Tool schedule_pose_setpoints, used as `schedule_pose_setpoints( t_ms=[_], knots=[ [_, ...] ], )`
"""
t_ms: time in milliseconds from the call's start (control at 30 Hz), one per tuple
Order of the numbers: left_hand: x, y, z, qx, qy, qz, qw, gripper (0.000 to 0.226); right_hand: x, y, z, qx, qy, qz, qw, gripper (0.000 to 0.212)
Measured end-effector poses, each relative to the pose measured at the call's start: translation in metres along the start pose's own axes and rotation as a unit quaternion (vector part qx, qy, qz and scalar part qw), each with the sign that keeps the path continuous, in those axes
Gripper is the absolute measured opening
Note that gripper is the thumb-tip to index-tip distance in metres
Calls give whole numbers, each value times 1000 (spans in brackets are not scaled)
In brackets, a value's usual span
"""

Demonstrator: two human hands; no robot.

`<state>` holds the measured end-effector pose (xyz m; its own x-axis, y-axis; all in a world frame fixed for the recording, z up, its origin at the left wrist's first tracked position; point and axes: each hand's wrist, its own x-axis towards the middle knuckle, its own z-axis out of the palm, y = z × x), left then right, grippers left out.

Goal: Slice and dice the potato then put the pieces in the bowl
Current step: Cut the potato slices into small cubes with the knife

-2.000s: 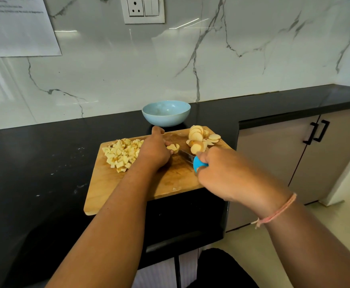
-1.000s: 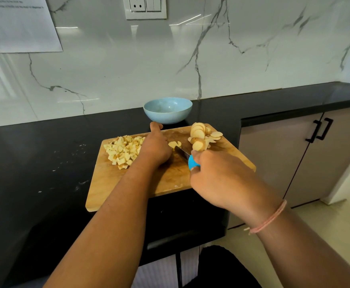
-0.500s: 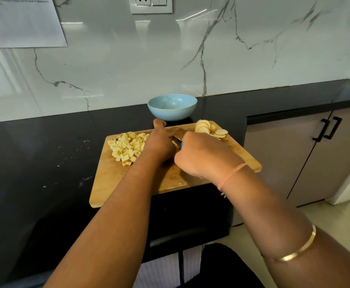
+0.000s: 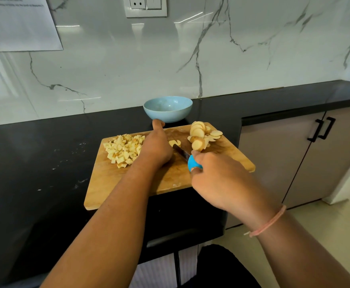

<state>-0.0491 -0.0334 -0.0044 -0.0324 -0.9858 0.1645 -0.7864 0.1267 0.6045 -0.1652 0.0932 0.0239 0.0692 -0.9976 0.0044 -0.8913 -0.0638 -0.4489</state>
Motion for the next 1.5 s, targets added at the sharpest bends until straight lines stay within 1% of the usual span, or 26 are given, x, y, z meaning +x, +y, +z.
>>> schedule_pose_setpoints(
  t_ms=[100, 167, 267, 400, 533, 667, 733, 933, 1100, 1200, 1333, 1467, 1500],
  knots=[
    [-6, 7, 2, 39, 33, 15, 999, 61, 0, 7, -4, 20, 29, 4, 999, 53],
    [-6, 9, 5, 76, 58, 9, 995, 64, 2, 12, -7, 25, 40, 9, 999, 52],
    [-2, 9, 12, 123, 69, -10, 990, 72, 5, 16, -9, 28, 50, 22, 998, 51],
    [3, 7, 18, 158, 82, -3, 984, 73, 5, 17, -13, 38, 60, 21, 997, 51],
    [3, 7, 15, 113, 87, 8, 990, 65, 8, 18, -13, 40, 67, 6, 997, 50],
    [4, 1, 8, 35, 51, 20, 998, 68, 12, 18, -11, 33, 63, 1, 997, 49],
    [5, -1, 5, 13, 33, 16, 999, 71, 14, 17, -7, 30, 59, 1, 998, 48],
    [6, -1, 3, 25, 13, 23, 999, 66, 24, 16, 6, 25, 49, 9, 998, 52],
    [5, 0, 4, 20, 5, 3, 1000, 67, 31, 9, 8, 4, 35, 0, 999, 53],
    [6, -1, 4, -1, 7, -8, 1000, 67, 36, 3, 7, -8, 15, 3, 1000, 51],
    [8, -3, 4, -38, 0, -31, 999, 64, 42, -10, 2, -9, -13, 21, 1000, 41],
    [6, -3, 6, -38, 20, -21, 999, 53, 46, -17, -10, -1, -37, 29, 999, 21],
    [6, -4, 7, -38, 25, -22, 999, 52, 45, -17, -13, 1, -44, 28, 999, 19]
  ],
)
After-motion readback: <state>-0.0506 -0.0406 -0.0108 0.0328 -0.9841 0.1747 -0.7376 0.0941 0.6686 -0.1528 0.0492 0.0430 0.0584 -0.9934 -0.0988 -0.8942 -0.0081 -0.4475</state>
